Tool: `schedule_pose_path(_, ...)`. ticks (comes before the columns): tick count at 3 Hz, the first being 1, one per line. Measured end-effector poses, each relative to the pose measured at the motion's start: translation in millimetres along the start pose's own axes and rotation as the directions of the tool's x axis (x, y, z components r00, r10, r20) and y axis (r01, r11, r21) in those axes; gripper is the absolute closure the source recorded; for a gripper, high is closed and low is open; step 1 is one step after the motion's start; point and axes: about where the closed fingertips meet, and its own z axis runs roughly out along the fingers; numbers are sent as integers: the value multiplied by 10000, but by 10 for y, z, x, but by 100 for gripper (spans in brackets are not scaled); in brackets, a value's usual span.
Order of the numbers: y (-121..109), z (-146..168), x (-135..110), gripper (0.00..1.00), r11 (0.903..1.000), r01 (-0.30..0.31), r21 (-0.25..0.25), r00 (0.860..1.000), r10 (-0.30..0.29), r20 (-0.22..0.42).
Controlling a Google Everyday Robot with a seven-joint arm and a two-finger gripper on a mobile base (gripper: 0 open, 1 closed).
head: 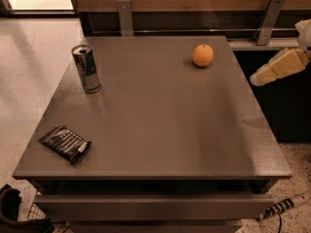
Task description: Pick orange
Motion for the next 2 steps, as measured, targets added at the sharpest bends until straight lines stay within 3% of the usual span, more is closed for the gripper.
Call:
schedule_pose_path(1, -234, 337, -196, 0, 9953, -863, 428, 9845, 787, 1565)
schedule_pose_path(2, -378, 400, -303, 0, 9902, -1108, 854, 9728, 905, 2134)
